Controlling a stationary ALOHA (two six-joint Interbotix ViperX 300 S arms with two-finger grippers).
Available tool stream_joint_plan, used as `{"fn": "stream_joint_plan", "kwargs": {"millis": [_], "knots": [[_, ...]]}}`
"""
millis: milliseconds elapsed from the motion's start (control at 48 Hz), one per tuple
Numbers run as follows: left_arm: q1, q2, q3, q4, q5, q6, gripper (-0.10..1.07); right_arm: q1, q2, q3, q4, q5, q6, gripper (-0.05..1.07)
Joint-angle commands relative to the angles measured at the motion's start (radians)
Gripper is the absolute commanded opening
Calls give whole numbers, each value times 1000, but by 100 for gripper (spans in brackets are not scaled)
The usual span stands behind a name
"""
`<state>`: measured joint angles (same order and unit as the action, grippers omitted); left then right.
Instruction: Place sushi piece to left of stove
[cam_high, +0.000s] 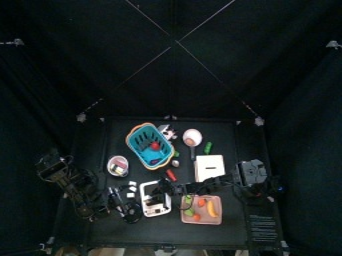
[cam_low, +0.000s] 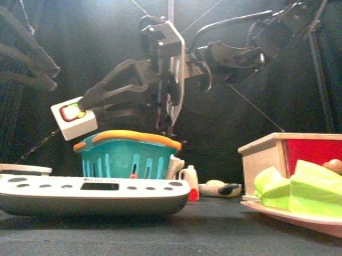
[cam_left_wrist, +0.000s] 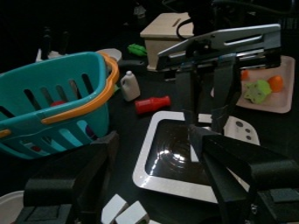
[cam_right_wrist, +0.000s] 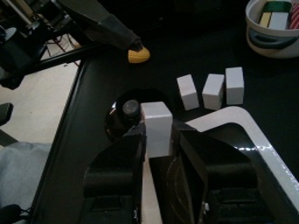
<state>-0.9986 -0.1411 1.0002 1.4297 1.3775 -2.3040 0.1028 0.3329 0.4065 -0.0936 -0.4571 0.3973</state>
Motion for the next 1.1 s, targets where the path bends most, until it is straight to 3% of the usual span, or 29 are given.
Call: {"fn": "stream_joint_plan", "kwargs": {"millis": [0, 208, 375, 500, 875, 1083], "knots": [[-12, -21, -2, 8, 18, -20, 97, -3, -18, -41, 0, 8, 0, 58], [-12, -54, 21, -31, 54, -17, 97, -3, 31, -156, -2, 109, 0, 58], [3, -101, 40, -100, 89, -21, 97, -2, 71, -288, -35, 321, -3, 58], [14, -130, 57, -92, 155, -18, 97, 5, 104, -373, -101, 437, 6, 58], [118, -287, 117, -51, 192, -26, 97, 5, 192, -514, -169, 572, 6, 58], [169, -316, 150, -48, 155, -28, 97, 8, 222, -584, -201, 647, 6, 58]]}}
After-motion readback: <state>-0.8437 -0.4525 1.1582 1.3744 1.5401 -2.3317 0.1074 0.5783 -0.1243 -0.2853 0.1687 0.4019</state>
